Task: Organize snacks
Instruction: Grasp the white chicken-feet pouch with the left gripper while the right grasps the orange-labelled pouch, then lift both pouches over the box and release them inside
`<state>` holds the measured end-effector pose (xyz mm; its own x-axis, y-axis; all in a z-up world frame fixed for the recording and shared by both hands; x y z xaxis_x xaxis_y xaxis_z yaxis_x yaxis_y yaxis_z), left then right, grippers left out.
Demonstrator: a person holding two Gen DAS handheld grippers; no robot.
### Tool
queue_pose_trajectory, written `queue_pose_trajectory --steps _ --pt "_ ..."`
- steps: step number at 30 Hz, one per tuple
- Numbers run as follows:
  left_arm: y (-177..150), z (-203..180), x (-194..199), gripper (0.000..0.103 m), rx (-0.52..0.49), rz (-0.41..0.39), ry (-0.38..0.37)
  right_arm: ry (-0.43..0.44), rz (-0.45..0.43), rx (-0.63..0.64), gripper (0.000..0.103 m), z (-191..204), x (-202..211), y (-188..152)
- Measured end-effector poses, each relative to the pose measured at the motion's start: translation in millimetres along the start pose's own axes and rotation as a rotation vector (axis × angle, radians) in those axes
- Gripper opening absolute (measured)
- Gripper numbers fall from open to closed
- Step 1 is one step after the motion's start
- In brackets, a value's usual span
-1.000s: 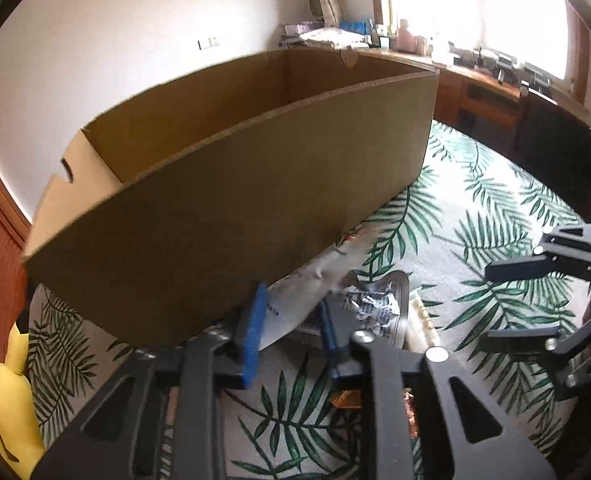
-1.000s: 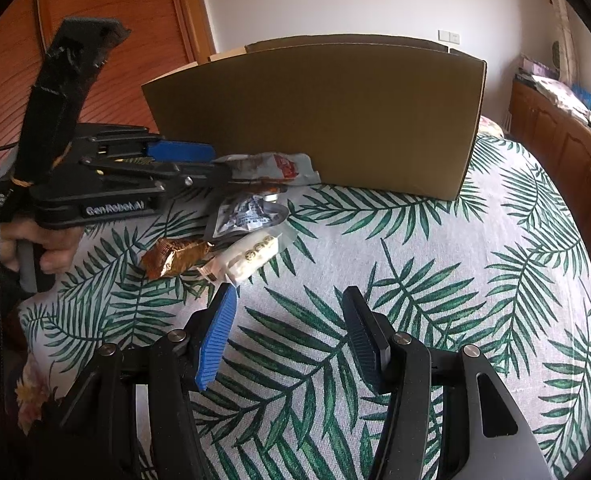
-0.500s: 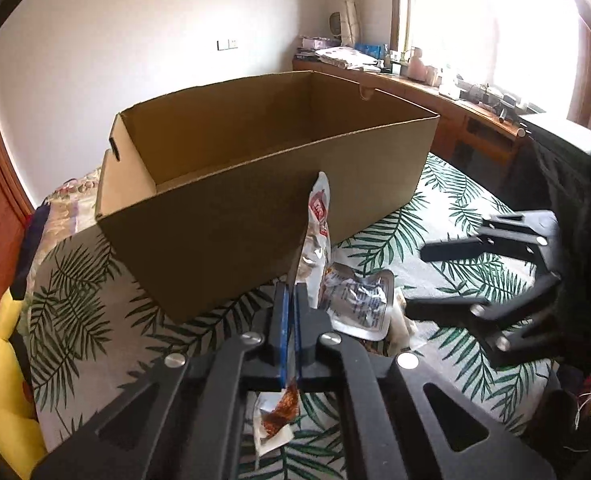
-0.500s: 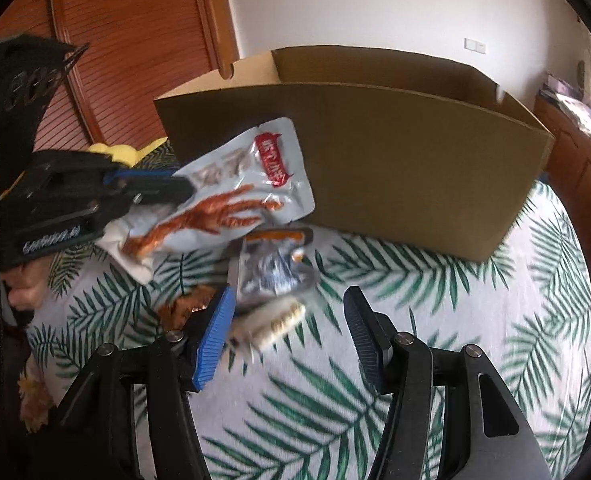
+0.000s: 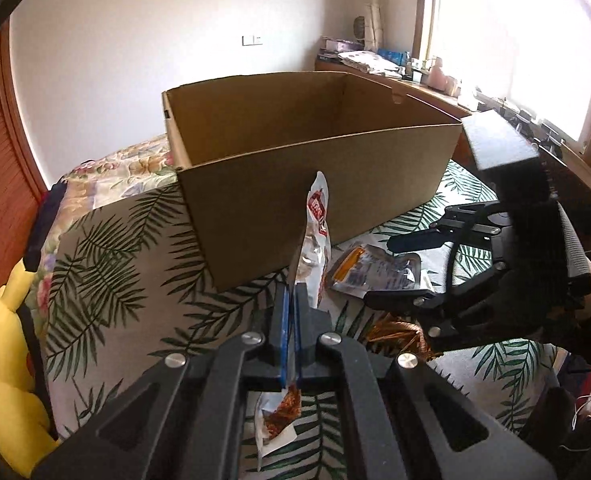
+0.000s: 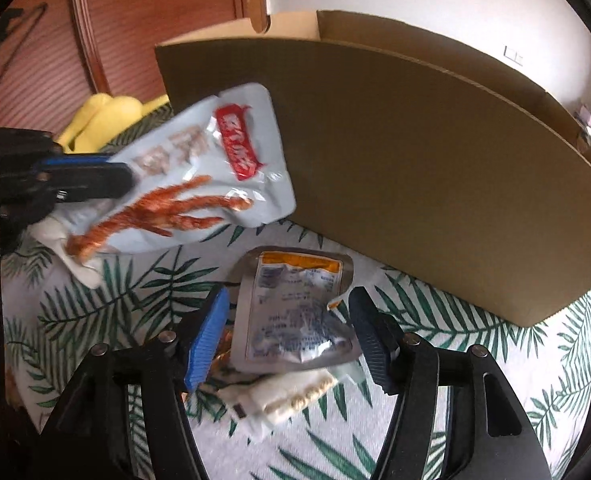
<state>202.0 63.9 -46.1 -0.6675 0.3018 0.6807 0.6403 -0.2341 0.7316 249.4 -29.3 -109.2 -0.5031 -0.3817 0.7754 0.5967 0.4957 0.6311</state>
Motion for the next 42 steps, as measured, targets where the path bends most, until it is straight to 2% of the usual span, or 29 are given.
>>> queue_pose_trajectory --steps 8,15,18,21,23,24,26,29,32,34,36,42 --pt "-2 -4 -1 0.0 -0.001 -0.003 -0.002 -0.04 0.024 0.023 0.065 3 -16 11" --pt "-4 -11 -12 0.006 -0.008 0.023 -0.003 -0.052 0.024 0.039 0.066 10 -23 15" --pt "-5 -10 -16 0.013 -0.004 0.03 0.0 -0.051 0.023 0.043 0.066 7 -19 10" --pt "-5 -11 -18 0.016 -0.008 0.034 0.008 -0.05 0.028 0.044 0.066 8 -19 9" --pt "-5 -11 -19 0.024 -0.013 0.04 0.013 -0.048 0.032 0.043 0.065 5 -17 6" --pt "-6 -11 -23 0.031 -0.013 0.061 0.01 -0.047 0.034 0.043 0.065 4 -17 6" --pt "-11 -10 -32 0.032 -0.013 0.105 0.014 -0.042 0.037 0.043 0.065 2 -16 5" --pt "-17 -10 -39 0.032 -0.018 0.123 0.027 -0.033 0.044 0.05 0.064 1 -15 4" --pt "-18 -6 -43 0.032 0.006 0.121 0.022 -0.021 0.051 0.059 0.063 0 -14 2" --pt "-17 -6 -43 0.023 0.017 0.116 0.001 -0.02 0.05 0.066 0.062 0 -13 2" --pt "-18 -8 -43 0.021 0.002 0.107 0.006 -0.022 0.045 0.065 0.062 -1 -13 0" --pt "-21 -12 -31 0.019 0.008 0.068 0.008 -0.017 0.011 0.042 0.06 -4 -10 -2"
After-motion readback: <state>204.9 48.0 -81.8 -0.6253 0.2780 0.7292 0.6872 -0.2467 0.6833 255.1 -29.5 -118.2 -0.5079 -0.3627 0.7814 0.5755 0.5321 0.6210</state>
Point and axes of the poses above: each gripper's, at about its wrist camera, not at the fingertips, and x roughly against the way its jaws point, z to its left, y to its top, the point moved 6 cm from there along -x, roughly the way its jaws point
